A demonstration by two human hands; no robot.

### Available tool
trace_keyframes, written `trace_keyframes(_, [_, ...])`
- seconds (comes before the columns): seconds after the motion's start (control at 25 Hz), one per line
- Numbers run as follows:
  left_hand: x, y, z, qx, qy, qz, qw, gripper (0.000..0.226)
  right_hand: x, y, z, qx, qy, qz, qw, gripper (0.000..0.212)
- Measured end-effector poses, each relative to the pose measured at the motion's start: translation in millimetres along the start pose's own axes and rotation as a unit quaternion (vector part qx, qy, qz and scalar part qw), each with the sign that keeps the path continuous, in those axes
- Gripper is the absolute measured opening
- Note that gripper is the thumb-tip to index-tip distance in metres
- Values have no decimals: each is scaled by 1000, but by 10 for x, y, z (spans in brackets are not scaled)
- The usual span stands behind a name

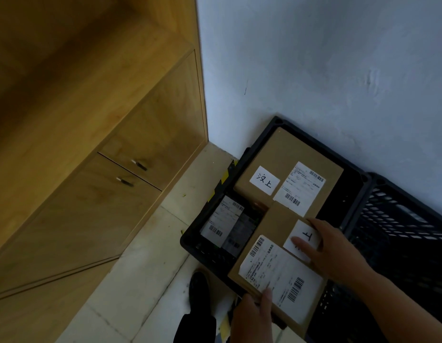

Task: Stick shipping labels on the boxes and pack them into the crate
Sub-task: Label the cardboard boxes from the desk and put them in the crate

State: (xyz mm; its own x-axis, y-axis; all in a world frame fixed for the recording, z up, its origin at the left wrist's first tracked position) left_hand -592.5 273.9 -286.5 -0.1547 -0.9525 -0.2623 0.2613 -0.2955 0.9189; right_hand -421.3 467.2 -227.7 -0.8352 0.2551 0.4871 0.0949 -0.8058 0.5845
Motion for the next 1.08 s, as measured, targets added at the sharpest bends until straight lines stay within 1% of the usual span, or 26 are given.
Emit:
trace_keyframes(0.16, [-26,-46,66,-13,7,-1,1000,32,-6,-44,10,-1,0,5,1000,63])
trace_keyframes(0.24, [-7,-73,67,-12,20,-2,1000,30,-7,-61,4,-2,1,7,1000,60])
trace_keyframes(0.36, [29,-115,71,-5,10,-16,1000,28,14,-49,-17,-9,8,12,1000,57])
trace_keyframes(0.52, [67,-2,2,13,-8,-43,999,23,-5,46,58,-24,-15,-1,1000,63])
trace_keyframes(0.56, [52,54,0,14,-3,-49,999,25,-10,96,99,-29,-28,-2,999,63])
trace_keyframes(0.64, [20,145,-2,22,-6,-61,998,41,6,209,181,-37,-49,3,998,61])
trace_keyframes(0.72, [-78,264,66,29,-37,-81,996,46,30,305,278,-40,-79,0,996,57])
trace_keyframes(0.8, [-306,397,278,1,-67,-115,991,40,49,389,458,-51,-115,-18,992,51])
trace_keyframes(0.88, [-727,493,553,-31,-125,-160,979,20,72,440,723,-78,-168,-39,982,47])
trace_keyframes(0.96, [-1304,595,751,-41,-179,-239,953,24,111,500,1005,-111,-230,-44,966,52])
trace_keyframes(1.08, [-2135,686,959,-73,-210,-329,918,37,89,543,1230,-156,-303,-58,938,59])
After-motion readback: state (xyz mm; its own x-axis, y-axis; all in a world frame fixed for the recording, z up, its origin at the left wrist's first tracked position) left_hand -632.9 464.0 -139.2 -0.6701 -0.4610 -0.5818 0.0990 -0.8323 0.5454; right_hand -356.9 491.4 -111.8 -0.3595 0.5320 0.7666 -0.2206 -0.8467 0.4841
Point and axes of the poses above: each hand's wrist, its own y-axis away from the middle knuckle, its own z-axis out of the back of the hand, x = y × z, the point moved 9 cm from there along -y, towards the middle knuckle, and after that the axes turned 9 degrees about -y, right-handed, at the moved point
